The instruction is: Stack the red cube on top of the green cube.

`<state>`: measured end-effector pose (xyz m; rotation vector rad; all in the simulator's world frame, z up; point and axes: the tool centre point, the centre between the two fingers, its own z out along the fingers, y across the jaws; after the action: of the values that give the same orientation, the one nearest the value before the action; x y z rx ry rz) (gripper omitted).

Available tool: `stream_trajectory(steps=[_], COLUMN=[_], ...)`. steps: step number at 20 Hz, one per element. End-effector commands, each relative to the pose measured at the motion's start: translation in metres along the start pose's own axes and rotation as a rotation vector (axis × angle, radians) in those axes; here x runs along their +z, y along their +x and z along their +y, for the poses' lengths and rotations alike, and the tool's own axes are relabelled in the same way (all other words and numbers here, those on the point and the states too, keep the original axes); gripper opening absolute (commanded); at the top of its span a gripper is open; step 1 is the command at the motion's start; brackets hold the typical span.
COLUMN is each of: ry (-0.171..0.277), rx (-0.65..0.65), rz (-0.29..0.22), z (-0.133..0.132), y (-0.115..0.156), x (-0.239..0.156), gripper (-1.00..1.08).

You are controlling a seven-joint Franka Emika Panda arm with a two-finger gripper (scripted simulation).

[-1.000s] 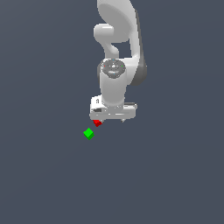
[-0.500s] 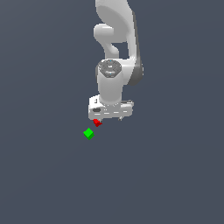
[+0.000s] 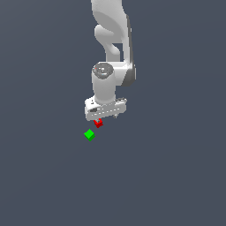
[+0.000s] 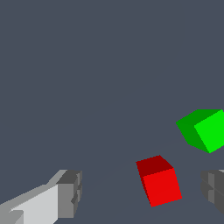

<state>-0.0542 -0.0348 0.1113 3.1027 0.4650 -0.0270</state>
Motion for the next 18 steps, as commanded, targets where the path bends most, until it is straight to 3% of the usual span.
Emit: stream_trajectory(steps=[1,18], ry=[0.000,-0.001], rx=[-0.051,-0.267], rz=[0.003,0.017], z=[0.006,0.041], y=[-0.010,-0.047], x=[0.007,0.040], gripper=[1.00,1.00])
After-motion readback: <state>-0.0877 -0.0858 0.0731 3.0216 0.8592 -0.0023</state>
